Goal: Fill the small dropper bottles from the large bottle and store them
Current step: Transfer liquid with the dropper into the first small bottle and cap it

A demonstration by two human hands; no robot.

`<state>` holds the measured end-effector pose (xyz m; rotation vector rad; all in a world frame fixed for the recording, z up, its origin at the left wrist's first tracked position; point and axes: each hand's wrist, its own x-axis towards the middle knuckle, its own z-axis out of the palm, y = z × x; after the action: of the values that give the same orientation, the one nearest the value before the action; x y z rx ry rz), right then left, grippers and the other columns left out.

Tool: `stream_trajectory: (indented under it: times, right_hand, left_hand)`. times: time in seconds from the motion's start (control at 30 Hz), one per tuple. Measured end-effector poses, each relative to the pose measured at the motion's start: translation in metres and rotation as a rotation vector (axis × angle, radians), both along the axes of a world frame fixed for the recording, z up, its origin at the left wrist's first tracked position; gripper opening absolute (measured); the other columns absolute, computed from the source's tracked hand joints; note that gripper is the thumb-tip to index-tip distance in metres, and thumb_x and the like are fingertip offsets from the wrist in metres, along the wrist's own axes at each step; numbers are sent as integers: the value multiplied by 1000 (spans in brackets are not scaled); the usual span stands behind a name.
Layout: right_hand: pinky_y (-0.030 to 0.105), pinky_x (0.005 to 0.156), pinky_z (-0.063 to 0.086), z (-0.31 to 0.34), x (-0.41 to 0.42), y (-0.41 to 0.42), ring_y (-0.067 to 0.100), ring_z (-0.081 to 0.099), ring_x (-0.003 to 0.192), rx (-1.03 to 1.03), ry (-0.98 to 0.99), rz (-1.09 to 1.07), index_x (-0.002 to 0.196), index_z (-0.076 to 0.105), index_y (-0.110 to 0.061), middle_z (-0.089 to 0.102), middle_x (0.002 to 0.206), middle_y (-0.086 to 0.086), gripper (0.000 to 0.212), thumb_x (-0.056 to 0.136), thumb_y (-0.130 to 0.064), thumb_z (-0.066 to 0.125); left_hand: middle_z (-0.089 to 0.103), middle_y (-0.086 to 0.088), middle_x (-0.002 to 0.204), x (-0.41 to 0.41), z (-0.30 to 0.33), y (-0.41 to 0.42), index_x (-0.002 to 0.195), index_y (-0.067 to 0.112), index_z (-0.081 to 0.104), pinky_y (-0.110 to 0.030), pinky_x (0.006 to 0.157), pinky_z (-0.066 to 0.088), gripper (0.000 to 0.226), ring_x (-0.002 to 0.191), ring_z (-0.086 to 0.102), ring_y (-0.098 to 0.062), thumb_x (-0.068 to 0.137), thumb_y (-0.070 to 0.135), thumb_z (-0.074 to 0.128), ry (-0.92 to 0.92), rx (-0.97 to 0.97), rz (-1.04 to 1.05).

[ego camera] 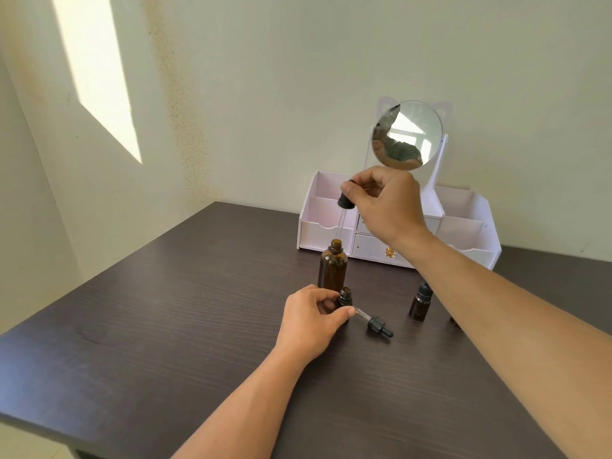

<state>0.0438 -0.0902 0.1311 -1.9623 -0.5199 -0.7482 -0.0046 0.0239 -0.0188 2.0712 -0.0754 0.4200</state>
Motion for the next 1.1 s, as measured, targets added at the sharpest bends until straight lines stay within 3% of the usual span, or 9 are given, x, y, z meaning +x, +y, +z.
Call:
stream_trajectory:
  times: [0.17, 0.37, 0.57, 0.7, 0.83, 0.93, 1.1]
  right_hand:
    - [33, 77, 58, -18, 7, 2, 12, 71, 73, -67, 90, 4, 86, 73, -7, 73, 76, 3, 11, 87, -12, 64]
    - [4, 64, 48, -29, 8, 4, -12, 61, 61, -66, 127, 8, 89, 72, -8, 66, 74, -5, 16, 91, -6, 57]
    - [19, 77, 51, -34, 11, 7, 13, 64, 86, -89, 133, -15, 93, 73, -8, 69, 91, 3, 18, 92, -5, 56]
    - [10, 70, 46, -36, 11, 9, 9, 61, 82, -100, 139, -15, 91, 73, -8, 68, 88, 1, 18, 92, -5, 55]
    - [21, 79, 50, -38, 13, 9, 15, 63, 91, -84, 157, -9, 90, 72, -9, 70, 94, 6, 18, 92, -5, 55]
    - [22, 80, 50, -39, 14, 9, 17, 64, 94, -83, 172, -7, 90, 72, -10, 70, 96, 7, 18, 92, -5, 54]
    - [32, 85, 56, -35, 12, 9, 17, 67, 89, -47, 166, 12, 94, 71, -8, 72, 92, 7, 13, 91, -8, 58]
  left_hand:
    - [59, 10, 86, 1, -1, 0, 115, 19, 71, -12, 63, 41, 43, 71, 54, -5, 78, 39, 78, 0, -2, 5]
    - [59, 9, 87, 1, 0, 0, 117, 18, 69, -13, 64, 42, 44, 71, 54, -5, 79, 38, 77, 2, 1, -2]
    - [61, 8, 88, 0, 1, 0, 116, 18, 70, -14, 65, 44, 43, 72, 55, -6, 78, 38, 77, 1, -3, -2]
    - [61, 8, 88, 0, 1, 0, 116, 19, 70, -14, 64, 43, 43, 72, 56, -6, 78, 38, 77, -4, -1, -4]
    - [61, 8, 88, 0, 1, 1, 117, 19, 69, -14, 65, 44, 43, 72, 56, -5, 78, 38, 77, -2, -2, -7]
    - [60, 9, 88, 0, 1, 1, 116, 19, 69, -14, 64, 43, 43, 72, 55, -5, 79, 38, 77, -8, 5, -7]
    - [60, 8, 86, 0, 0, 1, 114, 20, 71, -12, 61, 41, 41, 70, 54, -4, 78, 39, 77, -22, 12, -7]
